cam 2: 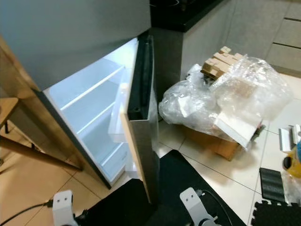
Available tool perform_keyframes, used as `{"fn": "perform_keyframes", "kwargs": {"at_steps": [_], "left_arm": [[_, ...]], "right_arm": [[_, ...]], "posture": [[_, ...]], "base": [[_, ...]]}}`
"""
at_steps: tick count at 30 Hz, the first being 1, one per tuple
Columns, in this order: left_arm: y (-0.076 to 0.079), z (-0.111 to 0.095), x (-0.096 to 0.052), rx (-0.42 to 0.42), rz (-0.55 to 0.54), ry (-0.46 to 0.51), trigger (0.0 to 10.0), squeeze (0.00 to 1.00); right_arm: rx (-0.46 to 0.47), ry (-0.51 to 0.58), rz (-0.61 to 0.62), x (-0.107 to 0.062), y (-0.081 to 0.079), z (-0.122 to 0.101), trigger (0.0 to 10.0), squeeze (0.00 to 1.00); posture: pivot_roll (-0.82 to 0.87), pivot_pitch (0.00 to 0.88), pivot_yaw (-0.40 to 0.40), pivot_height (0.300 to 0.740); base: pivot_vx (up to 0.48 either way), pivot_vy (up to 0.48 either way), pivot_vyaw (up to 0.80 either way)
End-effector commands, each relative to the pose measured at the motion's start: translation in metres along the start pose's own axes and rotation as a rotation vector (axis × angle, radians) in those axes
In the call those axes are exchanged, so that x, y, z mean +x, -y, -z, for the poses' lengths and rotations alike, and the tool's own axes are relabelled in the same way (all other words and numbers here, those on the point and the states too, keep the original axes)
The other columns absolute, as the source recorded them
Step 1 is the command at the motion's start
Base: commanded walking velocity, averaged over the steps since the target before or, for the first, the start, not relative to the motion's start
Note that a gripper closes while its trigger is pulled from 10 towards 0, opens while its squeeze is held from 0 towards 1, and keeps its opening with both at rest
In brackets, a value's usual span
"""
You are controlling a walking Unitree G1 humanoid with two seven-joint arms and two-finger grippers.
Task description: Restocking fridge
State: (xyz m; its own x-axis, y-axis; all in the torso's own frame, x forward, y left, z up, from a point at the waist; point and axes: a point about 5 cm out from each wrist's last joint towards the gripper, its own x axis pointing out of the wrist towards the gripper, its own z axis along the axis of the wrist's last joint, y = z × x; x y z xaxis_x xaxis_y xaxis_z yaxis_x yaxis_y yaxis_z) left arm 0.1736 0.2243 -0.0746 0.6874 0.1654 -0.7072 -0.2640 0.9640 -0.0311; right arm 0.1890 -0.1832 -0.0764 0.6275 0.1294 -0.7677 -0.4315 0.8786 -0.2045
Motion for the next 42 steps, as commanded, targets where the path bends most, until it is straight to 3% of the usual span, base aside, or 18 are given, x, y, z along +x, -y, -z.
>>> {"fn": "perform_keyframes", "kwargs": {"at_steps": [1,6,11,29,42], "left_arm": [[0.001,0.007,-0.003,-0.012,0.008,-0.009,10.0,0.0],[0.006,0.006,-0.001,0.009,0.033,-0.008,10.0,0.0],[0.006,0.001,-0.001,-0.019,0.019,0.026,10.0,0.0],[0.017,0.006,-0.001,0.057,0.088,0.009,10.0,0.0],[0.018,0.002,0.0,0.057,0.084,0.025,10.0,0.0]], "right_arm": [[0.019,0.019,0.013,0.0,0.0,-0.003,10.0,0.0],[0.038,0.039,0.026,0.001,0.001,-0.006,10.0,0.0],[0.032,0.046,0.029,0.001,0.001,-0.006,10.0,0.0],[0.083,0.036,0.029,-0.001,-0.001,0.0,10.0,0.0],[0.087,0.047,0.029,-0.001,0.0,-0.003,10.0,0.0]], "posture": [[-0.07,0.087,0.037,0.719],[-0.07,0.079,0.04,0.719],[-0.07,0.075,0.042,0.719],[-0.07,0.083,0.044,0.719],[-0.08,0.084,0.043,0.719]], "base": [[0.0,0.0,0.8],[0.0,0.0,0.79],[0.0,0.0,0.0],[0.0,0.0,0.0],[0.0,-0.435,0.0]]}}
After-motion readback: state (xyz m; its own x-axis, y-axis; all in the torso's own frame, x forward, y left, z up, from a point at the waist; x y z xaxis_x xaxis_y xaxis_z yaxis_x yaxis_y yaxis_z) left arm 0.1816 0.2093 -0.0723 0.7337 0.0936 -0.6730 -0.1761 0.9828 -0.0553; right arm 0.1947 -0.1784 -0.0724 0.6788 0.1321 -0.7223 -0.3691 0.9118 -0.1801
